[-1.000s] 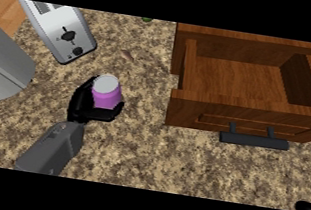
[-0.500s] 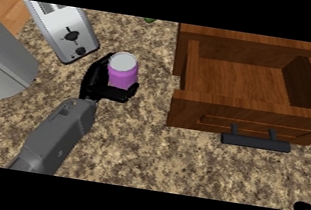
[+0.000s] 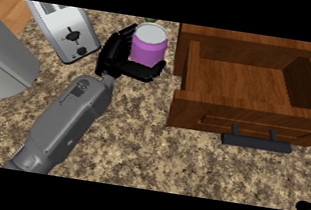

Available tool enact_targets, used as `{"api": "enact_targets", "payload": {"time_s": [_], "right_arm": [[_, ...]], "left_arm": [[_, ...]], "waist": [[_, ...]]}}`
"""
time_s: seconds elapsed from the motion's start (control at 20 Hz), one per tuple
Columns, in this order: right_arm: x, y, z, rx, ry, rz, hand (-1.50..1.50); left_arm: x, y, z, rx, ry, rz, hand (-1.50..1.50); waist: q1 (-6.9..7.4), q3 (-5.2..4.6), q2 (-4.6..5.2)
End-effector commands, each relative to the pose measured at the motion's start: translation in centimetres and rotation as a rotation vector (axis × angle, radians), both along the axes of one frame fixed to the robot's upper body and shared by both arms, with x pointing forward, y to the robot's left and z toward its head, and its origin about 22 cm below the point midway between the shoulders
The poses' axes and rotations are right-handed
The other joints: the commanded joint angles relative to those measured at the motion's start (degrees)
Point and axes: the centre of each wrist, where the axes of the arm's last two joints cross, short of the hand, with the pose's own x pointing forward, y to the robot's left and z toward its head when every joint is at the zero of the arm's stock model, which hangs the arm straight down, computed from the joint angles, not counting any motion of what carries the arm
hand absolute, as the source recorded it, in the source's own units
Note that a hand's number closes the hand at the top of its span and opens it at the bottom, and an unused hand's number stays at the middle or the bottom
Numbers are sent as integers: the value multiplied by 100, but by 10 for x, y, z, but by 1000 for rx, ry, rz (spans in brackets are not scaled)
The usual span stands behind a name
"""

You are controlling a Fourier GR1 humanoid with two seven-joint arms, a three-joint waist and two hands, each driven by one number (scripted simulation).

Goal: Pick up the can, place it into the drawer and close the drawer

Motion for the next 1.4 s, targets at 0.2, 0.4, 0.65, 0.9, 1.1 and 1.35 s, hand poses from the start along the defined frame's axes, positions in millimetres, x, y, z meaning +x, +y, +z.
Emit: {"api": "enact_targets", "payload": {"time_s": [0.2, 0.4, 0.65, 0.9, 1.1, 1.35], "right_arm": [[-1, -7, -11, -9, -10, 8, -150], [2, 3, 7, -5, 6, 13, -150], [1, 4, 13, -4, -1, 11, -150], [16, 10, 12, -4, -17, 19, -150], [14, 0, 18, -5, -19, 28, -150], [4, 3, 19, 7, -22, 36, -150]], "left_arm": [[12, -46, 95, 7, -36, -35, 150], [19, -68, 137, 41, -57, -37, 150], [17, -97, 157, 67, -14, -41, 150], [24, -118, 180, 98, -27, -34, 150], [24, -139, 205, 134, -24, -45, 150], [35, -139, 192, 160, -2, -31, 150]], "waist": [[-51, 1, 12], [-75, -1, 26], [-93, 0, 28], [-142, 2, 50], [-241, 5, 68], [-366, 9, 97]]}}
